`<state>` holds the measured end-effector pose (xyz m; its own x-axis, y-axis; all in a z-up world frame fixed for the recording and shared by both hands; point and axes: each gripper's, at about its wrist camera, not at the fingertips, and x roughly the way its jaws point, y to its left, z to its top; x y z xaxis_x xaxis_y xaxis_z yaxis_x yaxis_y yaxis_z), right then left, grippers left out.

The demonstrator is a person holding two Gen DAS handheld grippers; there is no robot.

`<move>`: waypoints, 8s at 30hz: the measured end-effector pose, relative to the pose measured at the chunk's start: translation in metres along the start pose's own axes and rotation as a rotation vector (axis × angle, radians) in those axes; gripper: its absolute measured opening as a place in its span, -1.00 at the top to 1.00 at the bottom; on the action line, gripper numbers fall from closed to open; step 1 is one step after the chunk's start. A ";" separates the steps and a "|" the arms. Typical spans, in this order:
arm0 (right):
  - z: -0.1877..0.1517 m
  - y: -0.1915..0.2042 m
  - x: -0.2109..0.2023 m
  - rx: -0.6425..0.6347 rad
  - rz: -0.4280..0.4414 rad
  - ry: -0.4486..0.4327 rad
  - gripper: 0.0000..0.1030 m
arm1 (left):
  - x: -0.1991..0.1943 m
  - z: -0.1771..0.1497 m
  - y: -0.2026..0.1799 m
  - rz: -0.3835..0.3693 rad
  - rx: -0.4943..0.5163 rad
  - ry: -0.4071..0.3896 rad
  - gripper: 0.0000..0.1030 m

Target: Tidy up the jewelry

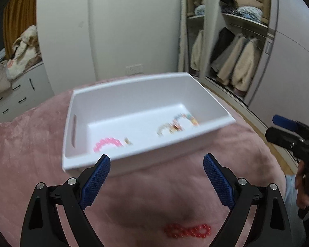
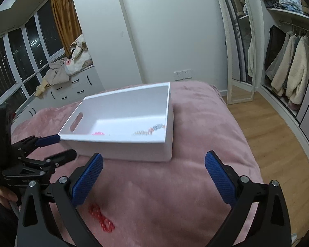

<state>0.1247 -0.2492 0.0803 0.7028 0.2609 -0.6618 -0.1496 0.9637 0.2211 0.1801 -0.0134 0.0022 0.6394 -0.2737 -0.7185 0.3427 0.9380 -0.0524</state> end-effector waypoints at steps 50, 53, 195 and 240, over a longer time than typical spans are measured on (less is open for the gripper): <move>-0.138 0.077 0.025 -0.105 0.468 0.423 0.69 | 0.044 -0.105 -0.020 -0.133 0.046 0.234 0.71; -0.139 0.074 0.021 -0.091 0.460 0.397 0.69 | 0.036 -0.099 -0.020 -0.130 0.045 0.210 0.71; 0.021 0.045 0.016 -0.055 0.034 0.142 -0.90 | -0.046 -0.003 0.015 0.200 -0.158 0.049 -0.83; 0.017 0.050 0.021 -0.074 0.021 0.151 -0.90 | -0.041 -0.001 0.015 0.193 -0.138 0.051 -0.83</move>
<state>0.1435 -0.1966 0.0896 0.5876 0.2808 -0.7589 -0.2173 0.9582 0.1864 0.1580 0.0126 0.0304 0.6475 -0.0786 -0.7580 0.1180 0.9930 -0.0021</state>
